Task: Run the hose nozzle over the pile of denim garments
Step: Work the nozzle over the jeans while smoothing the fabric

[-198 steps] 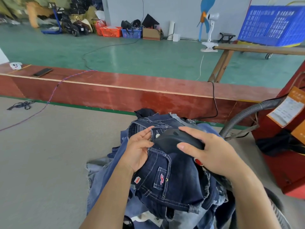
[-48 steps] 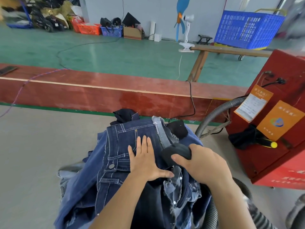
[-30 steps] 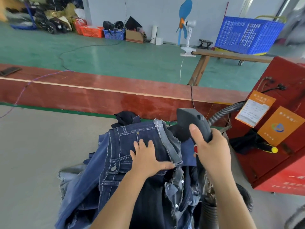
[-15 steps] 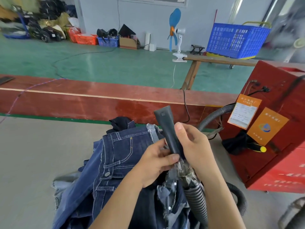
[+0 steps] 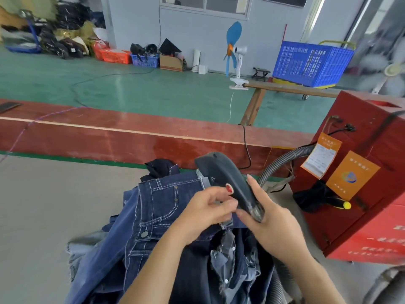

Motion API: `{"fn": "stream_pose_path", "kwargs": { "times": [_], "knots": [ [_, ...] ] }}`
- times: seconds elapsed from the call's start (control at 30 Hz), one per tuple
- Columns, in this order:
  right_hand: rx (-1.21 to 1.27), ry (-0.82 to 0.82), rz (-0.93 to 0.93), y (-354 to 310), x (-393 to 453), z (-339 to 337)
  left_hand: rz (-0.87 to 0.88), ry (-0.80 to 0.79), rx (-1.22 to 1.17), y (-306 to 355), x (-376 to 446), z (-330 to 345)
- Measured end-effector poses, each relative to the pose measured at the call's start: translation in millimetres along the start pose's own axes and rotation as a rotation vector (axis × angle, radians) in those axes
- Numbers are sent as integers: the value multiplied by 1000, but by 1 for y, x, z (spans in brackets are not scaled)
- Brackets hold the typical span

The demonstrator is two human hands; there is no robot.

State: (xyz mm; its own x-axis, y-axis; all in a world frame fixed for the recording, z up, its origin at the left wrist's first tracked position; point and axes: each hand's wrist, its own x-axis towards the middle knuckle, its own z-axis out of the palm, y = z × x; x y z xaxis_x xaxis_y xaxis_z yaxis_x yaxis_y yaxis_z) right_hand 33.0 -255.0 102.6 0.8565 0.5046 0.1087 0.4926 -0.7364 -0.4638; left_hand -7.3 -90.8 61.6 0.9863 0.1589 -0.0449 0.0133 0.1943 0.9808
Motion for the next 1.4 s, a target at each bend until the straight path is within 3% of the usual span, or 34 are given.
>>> {"fn": "stream_pose_path", "kwargs": {
  "times": [0.03, 0.13, 0.23, 0.33, 0.47, 0.7, 1.4],
  "knots": [
    [18, 9, 33, 2, 0, -8, 24, 68, 189, -2, 1, -8],
    [88, 59, 109, 10, -3, -30, -44, 485, 798, -23, 6, -29],
    [134, 96, 143, 9, -18, -39, -270, 412, 1108, -49, 9, -29],
    [164, 55, 150, 9, -34, -34, -338, 355, 1301, -67, 15, -24],
    [98, -70, 188, 14, -50, -20, -350, 352, 1336, -78, 18, -24],
    [-216, -101, 156, 10, -61, -10, -335, 325, 1323, -83, 16, -27],
    [-317, -86, 144, 23, -105, -4, -371, 249, 1403, -80, 6, -24]
  ]
}}
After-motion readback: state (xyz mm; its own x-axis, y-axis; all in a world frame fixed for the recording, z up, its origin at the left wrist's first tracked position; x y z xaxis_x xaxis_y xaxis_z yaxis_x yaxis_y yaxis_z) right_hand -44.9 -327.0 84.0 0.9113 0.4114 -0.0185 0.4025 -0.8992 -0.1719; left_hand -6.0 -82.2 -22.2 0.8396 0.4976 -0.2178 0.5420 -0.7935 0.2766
